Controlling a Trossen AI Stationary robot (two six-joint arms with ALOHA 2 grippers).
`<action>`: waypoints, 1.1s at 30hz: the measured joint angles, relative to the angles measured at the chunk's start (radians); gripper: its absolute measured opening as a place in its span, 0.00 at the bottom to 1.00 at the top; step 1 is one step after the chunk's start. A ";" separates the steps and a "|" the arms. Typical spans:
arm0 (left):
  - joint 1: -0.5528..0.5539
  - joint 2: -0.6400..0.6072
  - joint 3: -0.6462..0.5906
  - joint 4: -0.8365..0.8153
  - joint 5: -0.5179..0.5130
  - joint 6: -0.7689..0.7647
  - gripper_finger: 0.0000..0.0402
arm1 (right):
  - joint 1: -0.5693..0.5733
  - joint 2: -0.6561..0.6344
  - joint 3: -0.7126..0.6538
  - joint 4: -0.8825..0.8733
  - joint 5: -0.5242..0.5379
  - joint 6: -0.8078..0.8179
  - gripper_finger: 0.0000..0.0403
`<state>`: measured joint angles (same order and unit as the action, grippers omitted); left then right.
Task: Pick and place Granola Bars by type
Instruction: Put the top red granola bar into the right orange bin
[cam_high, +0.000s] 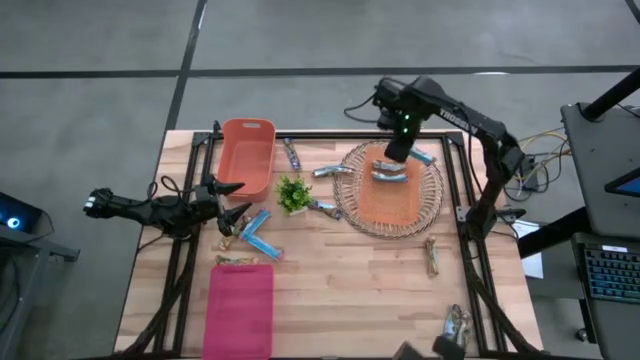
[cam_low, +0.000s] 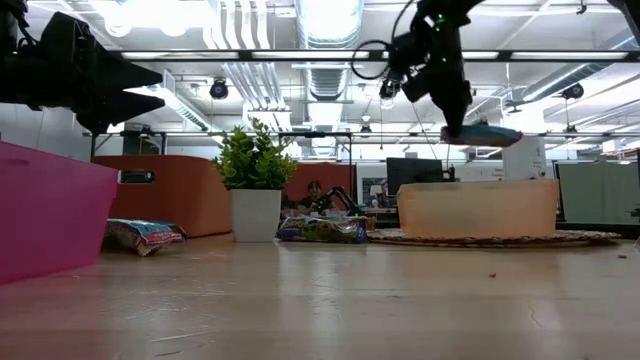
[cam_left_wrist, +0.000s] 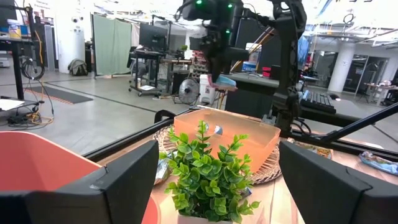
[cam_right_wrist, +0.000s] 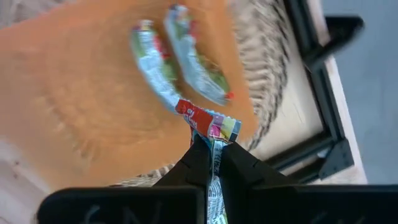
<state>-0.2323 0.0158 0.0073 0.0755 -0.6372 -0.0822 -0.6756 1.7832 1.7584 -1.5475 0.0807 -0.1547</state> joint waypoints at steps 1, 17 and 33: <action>0.000 0.000 0.000 0.000 0.000 0.000 0.78 | 0.024 0.000 0.000 0.001 0.000 -0.002 0.03; 0.000 0.000 0.000 0.000 0.000 0.000 0.78 | 0.209 -0.001 -0.171 0.196 -0.002 -0.110 0.03; 0.000 0.000 0.000 0.000 0.000 0.000 0.78 | 0.209 0.008 -0.378 0.392 -0.008 -0.133 0.03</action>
<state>-0.2322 0.0158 0.0074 0.0756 -0.6369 -0.0822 -0.4667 1.7916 1.3807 -1.1553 0.0724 -0.2882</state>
